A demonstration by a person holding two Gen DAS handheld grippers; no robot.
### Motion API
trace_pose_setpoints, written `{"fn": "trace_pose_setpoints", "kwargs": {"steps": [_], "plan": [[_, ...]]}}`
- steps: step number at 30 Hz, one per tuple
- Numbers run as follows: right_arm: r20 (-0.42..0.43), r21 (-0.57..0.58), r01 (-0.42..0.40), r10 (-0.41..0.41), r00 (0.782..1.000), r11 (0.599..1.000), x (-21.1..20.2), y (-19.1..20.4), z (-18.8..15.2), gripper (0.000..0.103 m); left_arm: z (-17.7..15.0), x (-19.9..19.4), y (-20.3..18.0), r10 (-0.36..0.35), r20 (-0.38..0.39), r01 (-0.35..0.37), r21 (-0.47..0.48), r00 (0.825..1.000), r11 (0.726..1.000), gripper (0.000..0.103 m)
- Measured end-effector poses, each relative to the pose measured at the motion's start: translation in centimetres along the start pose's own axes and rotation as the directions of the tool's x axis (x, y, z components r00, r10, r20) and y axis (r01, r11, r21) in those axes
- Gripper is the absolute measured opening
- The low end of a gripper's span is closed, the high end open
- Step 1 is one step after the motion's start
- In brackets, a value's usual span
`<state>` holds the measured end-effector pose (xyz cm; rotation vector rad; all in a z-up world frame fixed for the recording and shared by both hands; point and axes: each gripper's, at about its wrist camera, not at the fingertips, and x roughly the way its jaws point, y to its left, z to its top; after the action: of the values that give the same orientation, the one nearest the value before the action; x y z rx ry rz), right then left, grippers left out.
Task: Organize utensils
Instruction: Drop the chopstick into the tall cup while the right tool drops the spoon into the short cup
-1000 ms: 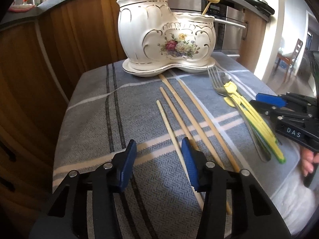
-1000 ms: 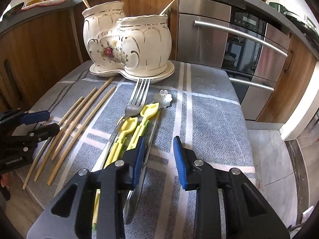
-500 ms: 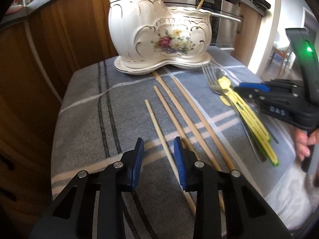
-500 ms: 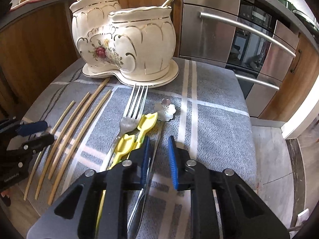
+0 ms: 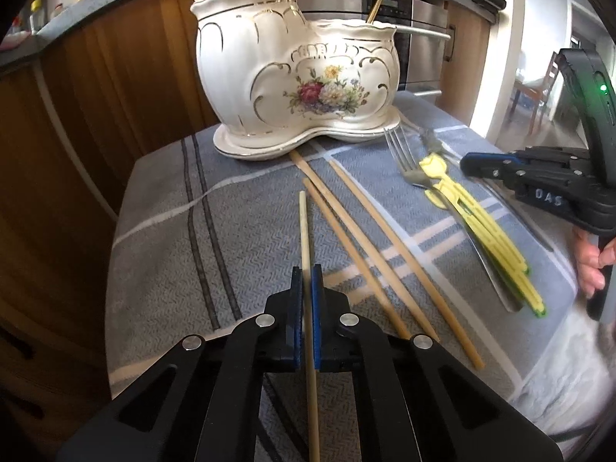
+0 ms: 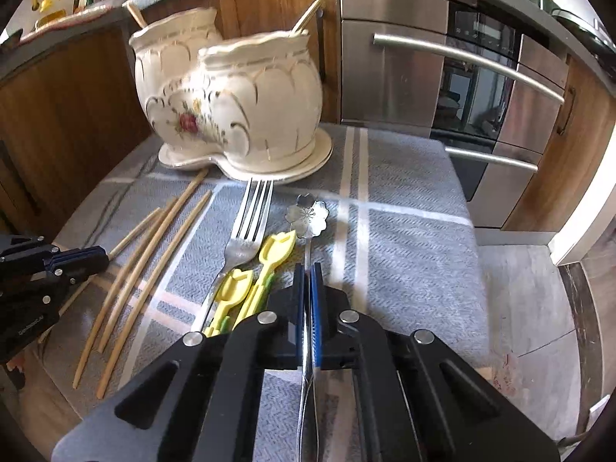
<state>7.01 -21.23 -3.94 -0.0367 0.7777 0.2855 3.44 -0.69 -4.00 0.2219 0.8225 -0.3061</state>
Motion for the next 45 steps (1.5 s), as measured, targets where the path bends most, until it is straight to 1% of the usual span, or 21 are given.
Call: {"fn": "trace_pose_setpoints", "kwargs": {"steps": [4, 6, 7, 11, 13, 15, 17, 19, 24, 26, 28, 29, 31, 32, 34, 36, 38, 40, 41, 42, 45], "plan": [[0.044, 0.021, -0.003, 0.002, 0.999, 1.000, -0.9, -0.5, 0.2, 0.003, 0.1, -0.2, 0.1, 0.002, 0.008, -0.002, -0.005, 1.000, 1.000, 0.005], [0.085, 0.027, -0.020, 0.018, 0.996, 0.999, -1.7, -0.6, 0.3, 0.003, 0.2, -0.6, 0.2, 0.000, 0.027, 0.000, -0.008, 1.000, 1.000, 0.005], [0.114, 0.027, -0.030, 0.027, 0.993, 0.999, -2.3, -0.6, 0.4, 0.003, 0.3, -1.1, 0.2, -0.004, 0.051, 0.004, -0.010, 0.999, 1.000, 0.005], [0.230, 0.009, -0.038, 0.035, 0.972, 0.999, -5.0, -0.1, 0.5, 0.003, 0.8, -2.6, 0.9, -0.012, 0.122, 0.017, -0.041, 0.992, 0.999, 0.005], [0.266, 0.005, -0.040, 0.037, 0.963, 0.999, -5.7, -0.2, 0.6, 0.003, 1.0, -3.2, 1.4, -0.017, 0.154, 0.027, -0.063, 0.988, 0.998, 0.005], [0.300, 0.012, -0.057, 0.051, 0.952, 0.998, -6.4, -0.2, 0.7, 0.003, 1.3, -4.0, 1.9, -0.035, 0.195, 0.053, -0.090, 0.980, 0.995, 0.005], [0.324, 0.023, -0.079, 0.067, 0.944, 0.997, -6.8, -0.3, 1.1, 0.003, 1.8, -4.8, 2.1, -0.047, 0.228, 0.071, -0.100, 0.973, 0.992, 0.005], [0.356, 0.029, -0.093, 0.077, 0.931, 0.995, -7.5, -0.3, 1.7, 0.003, 2.4, -5.8, 2.2, -0.042, 0.261, 0.071, -0.102, 0.964, 0.992, 0.005], [0.430, 0.040, -0.128, 0.098, 0.897, 0.991, -8.7, -0.1, 4.0, 0.003, 4.9, -8.1, 3.1, -0.053, 0.363, 0.098, -0.106, 0.930, 0.989, 0.005], [0.451, 0.044, -0.145, 0.110, 0.886, 0.988, -8.9, -0.1, 5.2, 0.003, 6.1, -8.4, 3.3, -0.035, 0.396, 0.086, -0.113, 0.918, 0.990, 0.005], [0.475, 0.044, -0.162, 0.122, 0.871, 0.986, -8.8, 0.0, 6.7, 0.003, 7.1, -8.6, 3.6, -0.031, 0.425, 0.091, -0.122, 0.904, 0.988, 0.005], [0.483, 0.044, -0.165, 0.124, 0.867, 0.985, -8.8, 0.0, 7.1, 0.003, 7.9, -8.7, 3.8, -0.029, 0.446, 0.096, -0.128, 0.895, 0.987, 0.005], [0.508, 0.042, -0.192, 0.144, 0.849, 0.981, -8.6, 0.0, 8.5, 0.003, 8.9, -8.9, 4.1, -0.028, 0.469, 0.101, -0.131, 0.883, 0.986, 0.005], [0.521, 0.041, -0.205, 0.155, 0.839, 0.978, -8.5, 0.0, 9.2, 0.003, 9.7, -9.1, 4.3, -0.027, 0.493, 0.104, -0.129, 0.869, 0.986, 0.005], [0.539, 0.042, -0.222, 0.165, 0.826, 0.974, -8.2, -0.1, 10.3, 0.003, 11.3, -9.1, 4.7, -0.013, 0.528, 0.096, -0.129, 0.849, 0.987, 0.005], [0.553, 0.051, -0.245, 0.177, 0.814, 0.968, -7.5, -0.2, 11.8, 0.003, 13.0, -8.8, 5.0, -0.015, 0.550, 0.104, -0.131, 0.835, 0.986, 0.005], [0.561, 0.062, -0.264, 0.185, 0.807, 0.962, -6.8, -0.5, 13.0, 0.003, 14.6, -8.3, 5.3, -0.003, 0.561, 0.100, -0.142, 0.828, 0.985, 0.005], [0.578, 0.069, -0.282, 0.192, 0.793, 0.957, -6.0, -0.6, 14.2, 0.003, 16.4, -7.7, 5.7, -0.012, 0.569, 0.119, -0.151, 0.823, 0.981, 0.005], [0.584, 0.070, -0.284, 0.192, 0.789, 0.956, -5.8, -0.6, 14.6, 0.003, 17.3, -7.4, 5.9, -0.010, 0.577, 0.122, -0.156, 0.817, 0.980, 0.005], [0.595, 0.066, -0.287, 0.193, 0.780, 0.956, -5.4, -0.5, 15.2, 0.003, 17.7, -7.3, 6.0, -0.008, 0.583, 0.123, -0.158, 0.812, 0.980, 0.005], [0.617, 0.059, -0.274, 0.180, 0.766, 0.960, -4.3, 0.1, 16.2, 0.003, 19.5, -6.5, 6.2, -0.003, 0.612, 0.137, -0.173, 0.791, 0.975, 0.005]]}}
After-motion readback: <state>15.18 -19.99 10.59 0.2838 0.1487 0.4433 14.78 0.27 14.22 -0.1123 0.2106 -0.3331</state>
